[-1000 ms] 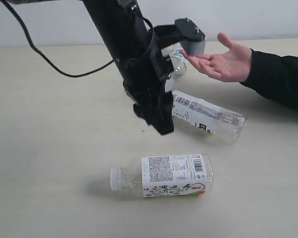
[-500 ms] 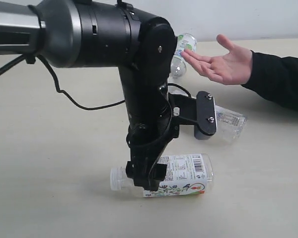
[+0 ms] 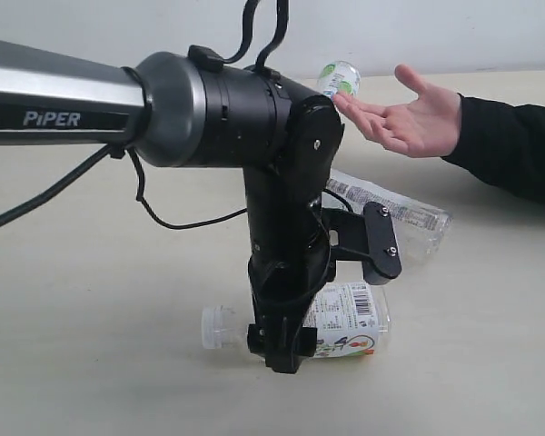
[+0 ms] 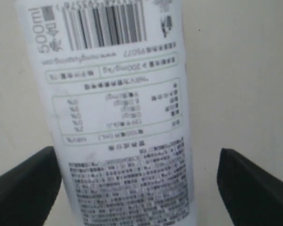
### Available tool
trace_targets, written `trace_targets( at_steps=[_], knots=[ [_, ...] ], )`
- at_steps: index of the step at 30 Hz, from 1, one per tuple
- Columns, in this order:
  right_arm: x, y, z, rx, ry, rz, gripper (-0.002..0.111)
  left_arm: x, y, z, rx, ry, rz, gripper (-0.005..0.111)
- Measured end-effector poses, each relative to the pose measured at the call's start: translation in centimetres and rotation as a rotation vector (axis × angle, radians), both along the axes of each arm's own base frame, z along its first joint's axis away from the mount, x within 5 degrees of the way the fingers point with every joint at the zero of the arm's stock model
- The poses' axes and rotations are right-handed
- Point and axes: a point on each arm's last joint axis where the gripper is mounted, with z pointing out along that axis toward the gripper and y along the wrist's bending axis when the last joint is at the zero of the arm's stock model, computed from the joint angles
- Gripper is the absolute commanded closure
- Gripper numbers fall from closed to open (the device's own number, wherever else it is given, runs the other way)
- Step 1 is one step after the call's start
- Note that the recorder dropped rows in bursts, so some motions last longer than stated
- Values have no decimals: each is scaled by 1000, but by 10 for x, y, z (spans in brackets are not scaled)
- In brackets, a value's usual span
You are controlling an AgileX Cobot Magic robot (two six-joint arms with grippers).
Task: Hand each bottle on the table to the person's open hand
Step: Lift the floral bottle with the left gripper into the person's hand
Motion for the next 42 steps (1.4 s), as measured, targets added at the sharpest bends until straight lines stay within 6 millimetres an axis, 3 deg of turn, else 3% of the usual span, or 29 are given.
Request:
trace_targets(
  at_steps=[7, 9, 12, 14, 15, 23, 27, 33, 37, 42],
  knots=[
    [0, 0, 0, 0, 0, 0, 108, 1, -1, -15, 23, 15, 1, 22],
    [0, 0, 0, 0, 0, 0, 108, 1, -2, -19, 29, 19, 1, 30],
    [0, 0, 0, 0, 0, 0, 108, 2, -2, -20, 30, 11, -2, 64],
    [0, 0, 0, 0, 0, 0, 108, 3, -1, -21, 35, 6, -7, 102],
    [0, 0, 0, 0, 0, 0, 108, 3, -1, -21, 37, 4, -8, 105],
    [0, 0, 0, 0, 0, 0, 108, 6, 3, -14, 72, -54, -66, 107],
    [0, 0, 0, 0, 0, 0, 108, 15, 0, 20, 30, -159, -71, 107],
    [0, 0, 0, 0, 0, 0, 108, 28, -7, 88, -93, -346, -73, 107],
    [0, 0, 0, 0, 0, 0, 108, 38, -5, 109, -72, -477, -136, 107],
    [0, 0, 0, 0, 0, 0, 108, 47, -4, 115, -42, -580, -218, 107]
  ],
)
